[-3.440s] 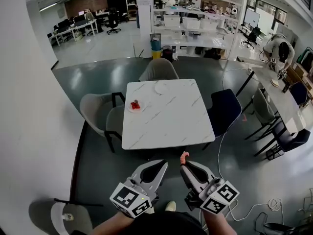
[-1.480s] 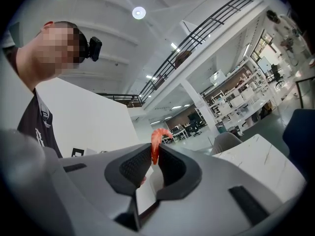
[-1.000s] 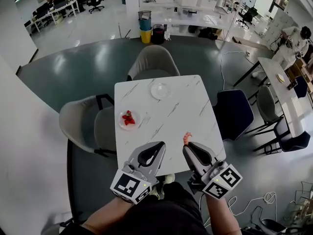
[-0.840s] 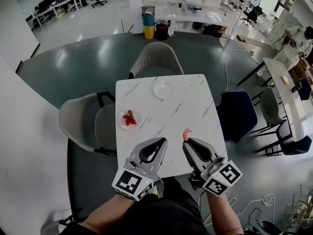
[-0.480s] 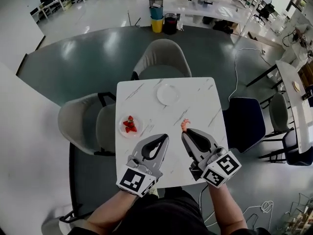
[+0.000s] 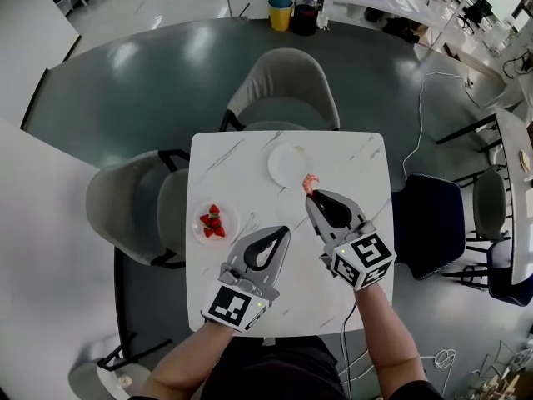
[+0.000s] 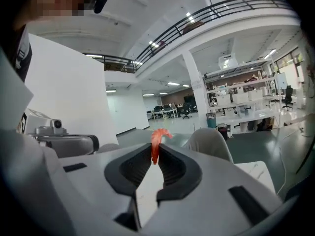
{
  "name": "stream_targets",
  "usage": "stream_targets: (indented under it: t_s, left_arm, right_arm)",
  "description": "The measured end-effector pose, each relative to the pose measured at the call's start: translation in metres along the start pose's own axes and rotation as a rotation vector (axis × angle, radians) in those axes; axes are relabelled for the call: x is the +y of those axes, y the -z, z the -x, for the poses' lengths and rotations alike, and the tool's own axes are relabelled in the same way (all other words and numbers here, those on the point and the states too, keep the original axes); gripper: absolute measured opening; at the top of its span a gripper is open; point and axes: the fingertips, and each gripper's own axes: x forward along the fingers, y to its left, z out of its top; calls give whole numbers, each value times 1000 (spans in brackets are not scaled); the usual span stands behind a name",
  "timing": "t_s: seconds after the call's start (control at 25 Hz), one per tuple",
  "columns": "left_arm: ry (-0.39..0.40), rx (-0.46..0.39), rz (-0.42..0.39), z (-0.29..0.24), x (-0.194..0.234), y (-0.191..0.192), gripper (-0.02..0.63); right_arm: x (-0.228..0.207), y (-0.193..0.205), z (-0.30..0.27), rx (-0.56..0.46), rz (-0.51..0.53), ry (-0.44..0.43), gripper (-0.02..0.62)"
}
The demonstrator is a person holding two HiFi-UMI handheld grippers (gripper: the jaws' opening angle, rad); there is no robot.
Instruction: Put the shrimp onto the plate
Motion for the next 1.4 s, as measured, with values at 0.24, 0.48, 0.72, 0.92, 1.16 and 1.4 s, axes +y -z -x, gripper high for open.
stream_targets:
  t_s: [0.24,0.48,0.72,0.92,1.16,1.4]
  left_arm:
    - [-59,41,51,-20,29,27,9]
    - [-92,85,46,-28,48,53,9]
    - [-130,117,85,-30,61,68,9]
    - [-134,120,90,-38,69,81,8]
    - [-128,130,117,-63,77,97,9]
    - [-126,160,121,-82,85,114,8]
  right_arm:
    - [-49,46,-63,131,37,23,48]
    - [-85,107,-112,302,48,48,48]
    - [-101,146,-147,411,92,62,48]
    - [-111,170,-161,481,100,65,48]
    - [-122,184,-168,556,94,59,48]
    - [-126,195,-175,622,95,49,48]
